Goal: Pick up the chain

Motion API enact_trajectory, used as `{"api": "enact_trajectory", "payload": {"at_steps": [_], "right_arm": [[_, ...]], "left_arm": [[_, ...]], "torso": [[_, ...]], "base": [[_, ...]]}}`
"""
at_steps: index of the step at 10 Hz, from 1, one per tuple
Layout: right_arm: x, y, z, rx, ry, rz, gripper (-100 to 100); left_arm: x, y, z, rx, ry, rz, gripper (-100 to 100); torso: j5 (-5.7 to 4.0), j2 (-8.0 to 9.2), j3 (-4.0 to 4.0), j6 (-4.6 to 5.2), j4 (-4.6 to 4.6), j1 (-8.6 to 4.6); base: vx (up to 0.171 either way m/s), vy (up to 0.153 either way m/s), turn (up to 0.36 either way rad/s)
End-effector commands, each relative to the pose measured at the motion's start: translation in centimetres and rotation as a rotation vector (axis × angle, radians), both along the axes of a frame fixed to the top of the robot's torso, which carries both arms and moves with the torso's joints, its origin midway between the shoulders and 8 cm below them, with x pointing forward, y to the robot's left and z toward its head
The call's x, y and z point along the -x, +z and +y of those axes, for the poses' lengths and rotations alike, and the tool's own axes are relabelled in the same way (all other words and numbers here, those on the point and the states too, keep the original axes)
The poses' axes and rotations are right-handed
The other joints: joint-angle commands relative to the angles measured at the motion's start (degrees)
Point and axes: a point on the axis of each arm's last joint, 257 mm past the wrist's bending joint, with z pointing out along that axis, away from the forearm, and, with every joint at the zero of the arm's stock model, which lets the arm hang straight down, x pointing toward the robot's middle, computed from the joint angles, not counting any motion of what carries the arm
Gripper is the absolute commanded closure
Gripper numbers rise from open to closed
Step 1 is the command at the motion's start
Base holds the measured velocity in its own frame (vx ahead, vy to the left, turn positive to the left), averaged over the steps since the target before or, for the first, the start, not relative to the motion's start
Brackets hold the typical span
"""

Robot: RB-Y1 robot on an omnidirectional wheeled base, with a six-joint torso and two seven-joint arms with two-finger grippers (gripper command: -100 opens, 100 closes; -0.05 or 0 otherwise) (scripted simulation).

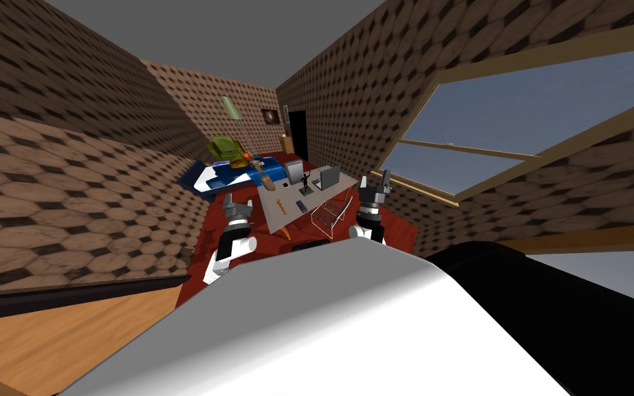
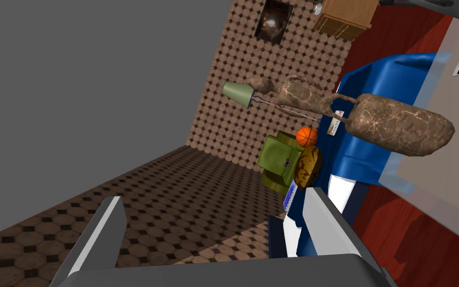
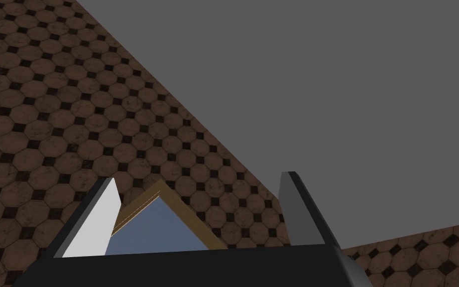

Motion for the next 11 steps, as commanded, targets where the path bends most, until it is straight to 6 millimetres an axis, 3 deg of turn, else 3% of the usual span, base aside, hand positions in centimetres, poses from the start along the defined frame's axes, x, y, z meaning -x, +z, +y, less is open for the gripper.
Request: {"api": "enact_trajectory", "payload": {"at_steps": [1, 2, 7, 11], "right_arm": [[0.0, 0.0, 0.0, 0.0, 0.0, 0.0, 0], [0.0, 0.0, 0.0, 0.0, 0.0, 0.0, 0], [0.0, 0.0, 0.0, 0.0, 0.0, 0.0, 0], [0.0, 0.0, 0.0, 0.0, 0.0, 0.0, 0]], "left_arm": [[-0.8, -2.6, 1.2, 0.065, 0.005, 0.066, -100], [-0.8, -2.9, 1.3, 0.066, 0.006, 0.071, -100], [-2.7, -10.2, 3.0, 0.255, 0.021, 0.235, -100], [-2.8, -13.1, 3.4, 0.309, 0.032, 0.294, -100]], "torso": [[0.0, 0.0, 0.0, 0.0, 0.0, 0.0], [-0.01, -0.04, -0.02, -0.01, -0.01, -0.03], [-0.01, -0.05, -0.03, 0.0, -0.01, -0.02], [0.0, -0.02, -0.01, 0.0, -0.01, 0.01]], "base": [[0.025, -0.026, 0.1], [0.019, -0.021, 0.051], [0.027, -0.019, 0.06], [0.019, -0.009, 0.027]]}}
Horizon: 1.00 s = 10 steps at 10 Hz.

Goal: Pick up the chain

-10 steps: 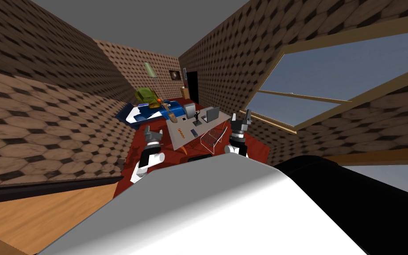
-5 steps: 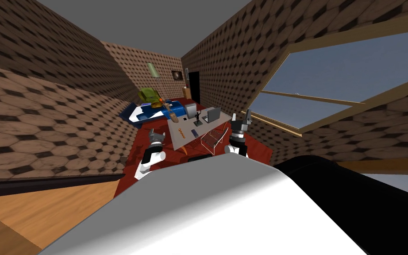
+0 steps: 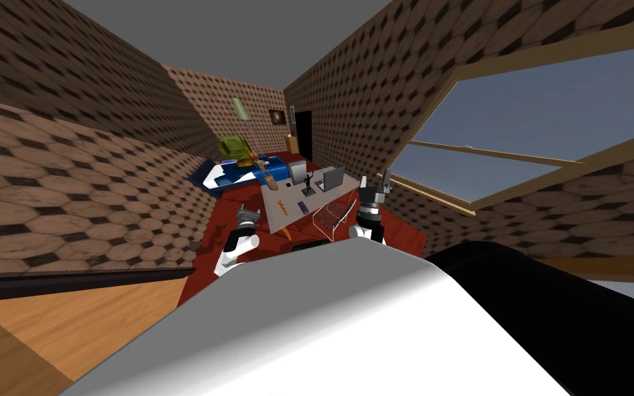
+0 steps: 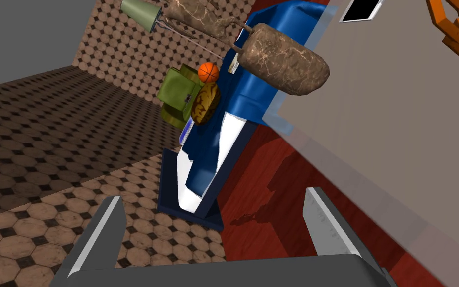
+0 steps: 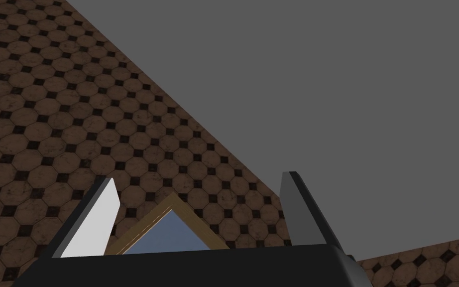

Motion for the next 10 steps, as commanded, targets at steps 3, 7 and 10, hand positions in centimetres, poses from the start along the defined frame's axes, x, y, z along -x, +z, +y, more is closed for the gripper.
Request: {"api": "enact_trajectory", "payload": {"at_steps": [3, 7, 10], "right_arm": [[0.0, 0.0, 0.0, 0.0, 0.0, 0.0, 0], [0.0, 0.0, 0.0, 0.0, 0.0, 0.0, 0], [0.0, 0.0, 0.0, 0.0, 0.0, 0.0, 0]], "left_arm": [[-0.5, -4.3, 0.3, 0.106, 0.013, 0.09, -100], [-0.6, -9.4, -0.5, 0.243, 0.027, 0.197, -100], [-0.5, -13.6, -2.4, 0.366, 0.032, 0.286, -100]], "torso": [[0.0, -0.03, -0.02, 0.0, -0.01, -0.01], [0.0, -0.08, -0.05, 0.0, -0.02, -0.01], [0.0, -0.15, -0.09, 0.0, -0.03, -0.01]], "base": [[0.027, -0.012, 0.032], [0.04, -0.009, 0.03], [0.058, -0.006, 0.013]]}}
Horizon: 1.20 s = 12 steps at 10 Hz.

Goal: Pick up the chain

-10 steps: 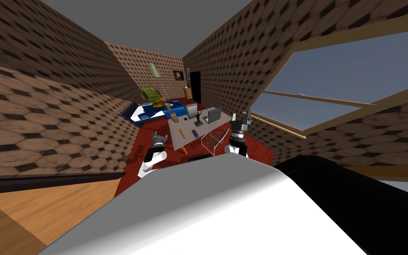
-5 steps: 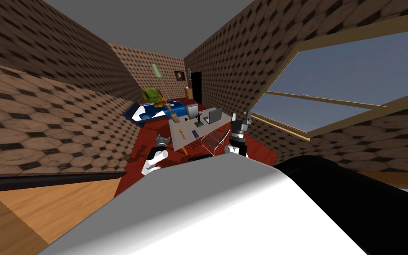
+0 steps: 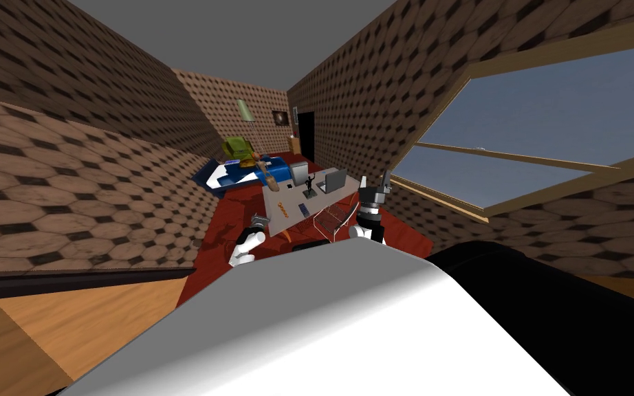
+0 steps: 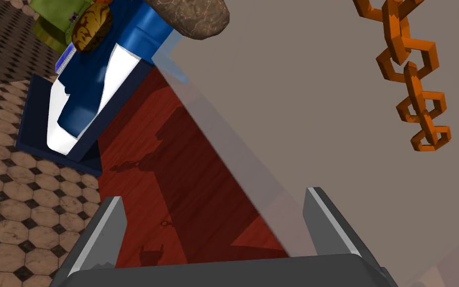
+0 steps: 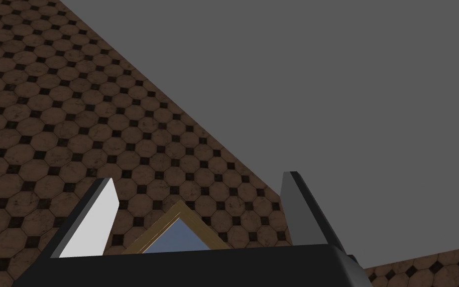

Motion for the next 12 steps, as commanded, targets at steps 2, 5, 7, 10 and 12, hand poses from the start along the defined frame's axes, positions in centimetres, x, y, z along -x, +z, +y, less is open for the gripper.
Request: {"api": "enact_trajectory", "payload": {"at_steps": [2, 5, 7, 10, 12], "right_arm": [[0.0, 0.0, 0.0, 0.0, 0.0, 0.0, 0], [0.0, 0.0, 0.0, 0.0, 0.0, 0.0, 0], [0.0, 0.0, 0.0, 0.0, 0.0, 0.0, 0], [0.0, 0.0, 0.0, 0.0, 0.0, 0.0, 0], [0.0, 0.0, 0.0, 0.0, 0.0, 0.0, 0]], "left_arm": [[0.3, -3.0, -2.4, 0.101, 0.001, 0.067, -100], [0.3, -5.5, -5.6, 0.199, -0.007, 0.123, -100], [0.3, -6.8, -8.0, 0.258, -0.015, 0.15, -100], [0.3, -8.1, -12.0, 0.341, -0.032, 0.183, -100], [0.2, -8.1, -11.4, 0.33, -0.03, 0.18, 0]], "torso": [[0.0, -0.01, -0.01, 0.0, 0.0, 0.01], [0.01, -0.06, -0.03, 0.01, -0.01, 0.04], [0.0, 0.06, 0.03, -0.01, 0.01, 0.02], [0.01, -0.04, -0.02, 0.0, -0.01, 0.05], [-0.01, 0.12, 0.06, -0.02, 0.02, 0.03]], "base": [[0.063, 0.005, -0.008], [0.074, 0.012, -0.03], [0.039, 0.003, -0.014], [0.068, 0.016, -0.05], [0.011, 0.002, -0.003]]}}
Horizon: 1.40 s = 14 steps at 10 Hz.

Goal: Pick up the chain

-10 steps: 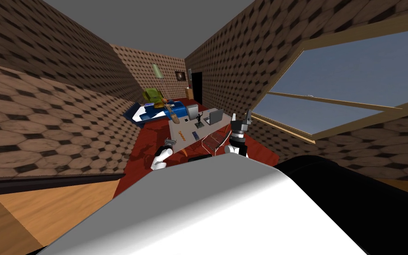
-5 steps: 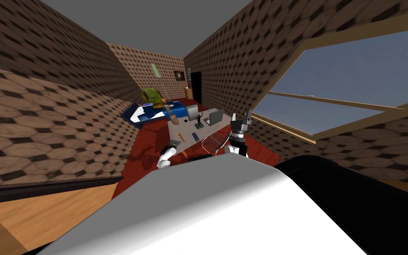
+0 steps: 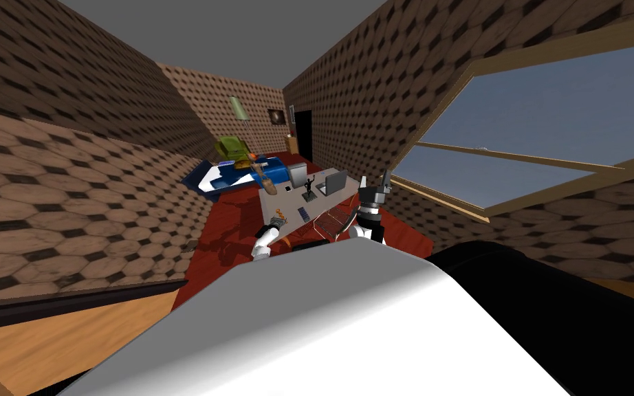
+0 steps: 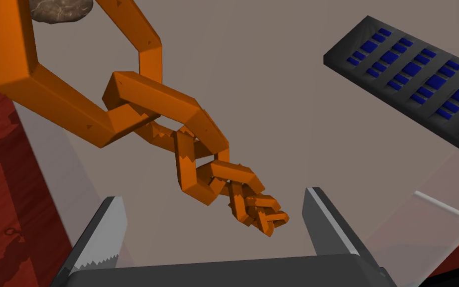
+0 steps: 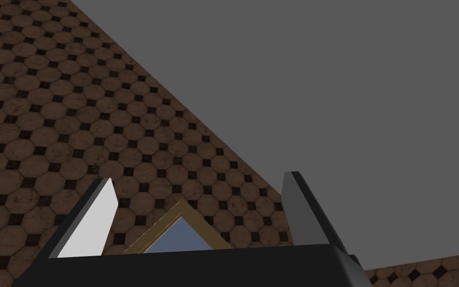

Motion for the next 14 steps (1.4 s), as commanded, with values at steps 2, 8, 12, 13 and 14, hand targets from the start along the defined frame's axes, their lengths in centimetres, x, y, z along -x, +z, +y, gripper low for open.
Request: {"api": "enact_trajectory", "payload": {"at_steps": [2, 8, 12, 13, 14], "right_arm": [[0.0, 0.0, 0.0, 0.0, 0.0, 0.0, 0], [0.0, 0.0, 0.0, 0.0, 0.0, 0.0, 0], [0.0, 0.0, 0.0, 0.0, 0.0, 0.0, 0], [0.0, 0.0, 0.0, 0.0, 0.0, 0.0, 0], [0.0, 0.0, 0.0, 0.0, 0.0, 0.0, 0]], "left_arm": [[1.4, -0.5, -1.0, -0.002, -0.013, 0.0, -100], [3.1, -1.1, -2.4, 0.0, -0.029, -0.002, 100], [3.1, -1.1, -2.4, 0.002, -0.028, -0.002, 100], [3.1, -1.1, -2.4, 0.002, -0.028, -0.002, 0], [2.1, -0.7, -1.5, -0.002, -0.02, -0.001, 100]], "torso": [[0.01, -0.18, -0.09, -0.02, -0.03, 0.03], [0.01, -0.14, -0.08, 0.01, -0.03, 0.06], [-0.02, 0.04, 0.02, 0.02, 0.01, -0.01], [-0.02, 0.05, 0.03, 0.02, 0.01, -0.01], [-0.03, 0.05, 0.03, 0.02, 0.01, -0.02]], "base": [[0.098, 0.018, 0.063], [0.075, 0.017, 0.03], [0.0, 0.0, 0.0], [0.0, 0.0, 0.0], [-0.088, -0.027, -0.07]]}}
